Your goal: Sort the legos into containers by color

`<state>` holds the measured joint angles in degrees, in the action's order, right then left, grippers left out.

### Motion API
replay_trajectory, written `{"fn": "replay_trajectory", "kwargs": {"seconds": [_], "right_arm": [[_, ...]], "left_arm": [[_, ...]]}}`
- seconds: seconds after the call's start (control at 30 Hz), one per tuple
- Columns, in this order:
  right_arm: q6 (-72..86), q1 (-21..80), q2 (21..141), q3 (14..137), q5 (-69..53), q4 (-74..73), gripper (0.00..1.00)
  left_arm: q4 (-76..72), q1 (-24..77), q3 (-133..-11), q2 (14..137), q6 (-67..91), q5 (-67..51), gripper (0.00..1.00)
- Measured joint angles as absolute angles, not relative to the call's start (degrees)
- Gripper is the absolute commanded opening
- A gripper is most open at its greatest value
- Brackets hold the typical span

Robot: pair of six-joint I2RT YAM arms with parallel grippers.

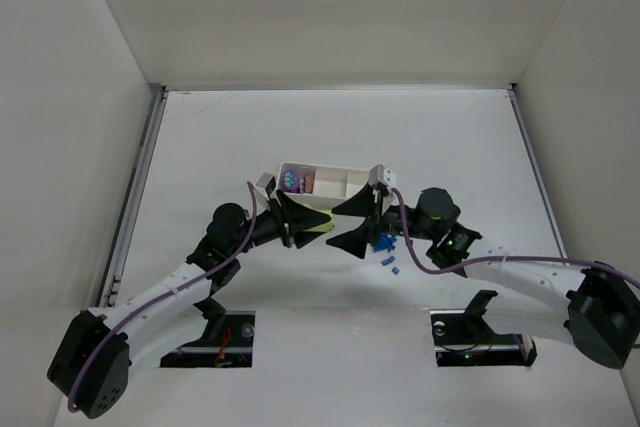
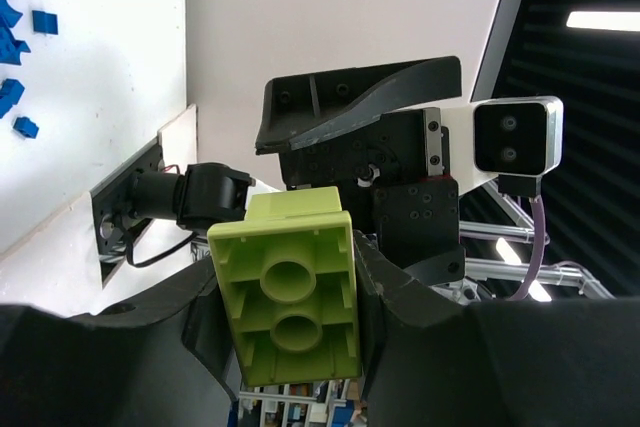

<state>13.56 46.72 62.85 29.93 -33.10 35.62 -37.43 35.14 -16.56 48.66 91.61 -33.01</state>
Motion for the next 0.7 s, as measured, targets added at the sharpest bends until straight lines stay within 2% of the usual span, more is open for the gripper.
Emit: {"fn": "replay_trajectory", "kwargs": {"seconds": [0.27,0.7], "right_arm": [[13.7,46.7,64.1,29.9,-34.2,36.9,0.72],[14.7,47.2,65.3,29.9,-34.3,39.5,0.33]], "left_arm": [[-37.6,36.1,-16.6,49.4,91.6,-33.0,0.21],[-38.8,37.9,-16.6,50.6,91.4,-33.3,0.22]]}}
